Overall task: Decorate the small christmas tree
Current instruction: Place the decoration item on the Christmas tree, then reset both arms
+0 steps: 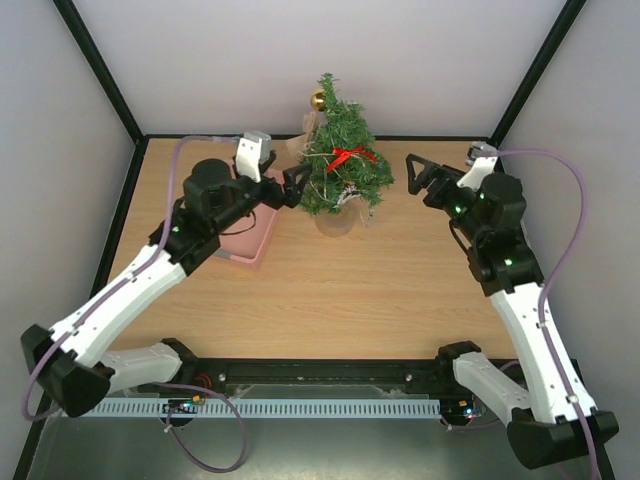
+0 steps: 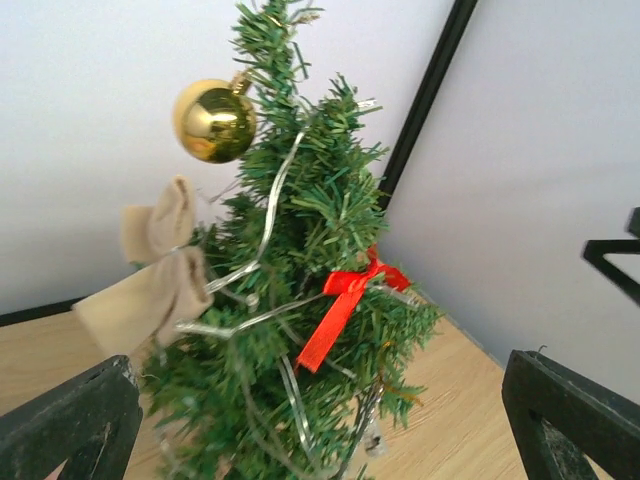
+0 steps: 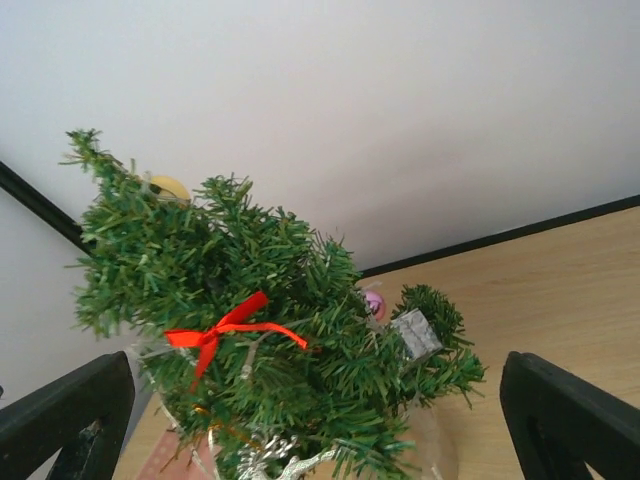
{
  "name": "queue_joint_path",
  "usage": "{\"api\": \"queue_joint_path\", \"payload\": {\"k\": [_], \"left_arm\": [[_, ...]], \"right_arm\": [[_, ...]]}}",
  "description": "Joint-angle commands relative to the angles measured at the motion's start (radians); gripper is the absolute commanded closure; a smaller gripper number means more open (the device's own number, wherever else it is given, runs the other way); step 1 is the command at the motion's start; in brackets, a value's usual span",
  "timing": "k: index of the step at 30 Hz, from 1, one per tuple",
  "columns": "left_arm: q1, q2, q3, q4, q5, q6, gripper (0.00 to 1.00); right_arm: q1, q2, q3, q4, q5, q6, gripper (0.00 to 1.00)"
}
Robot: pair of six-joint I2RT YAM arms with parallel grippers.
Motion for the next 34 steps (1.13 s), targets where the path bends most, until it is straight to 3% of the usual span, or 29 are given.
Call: {"api": "queue_joint_path", "payload": {"k": [1,9,12,15,20,34], "left_arm": [[0.006,-0.105,0.045,-0.223,-0.085,0.042,0.0],[0.016,-0.299,0.061,-0.47,-0.073,-0.058,0.0],[0.016,-0.39,-0.029,-0.454,-0.062,-0.098,0.0],[0.017,-0.484,-0.123,-0.424,-0.064,-0.117,0.0],[0.018,-0.612,-0.216,-0.441,-0.102,-0.134,0.0],[0.017,-0.739,-0.3,-0.433,-0.073,-0.208,0.0]], "right_arm": [[-0.001,-0.101,0.026,-0.096,0.022,0.029,0.02],[-0.001,-0.273,-0.012,-0.226,0.14,0.08,0.02],[-0.001,-0.349,-0.084,-0.239,0.161,0.098,0.02],[-0.001,-0.401,-0.165,-0.236,0.085,0.135,0.02],[-0.002,-0.471,-0.232,-0.249,0.074,0.08,0.02],[0.0,-0.473,-0.266,-0.225,0.004,0.095,0.02]]}}
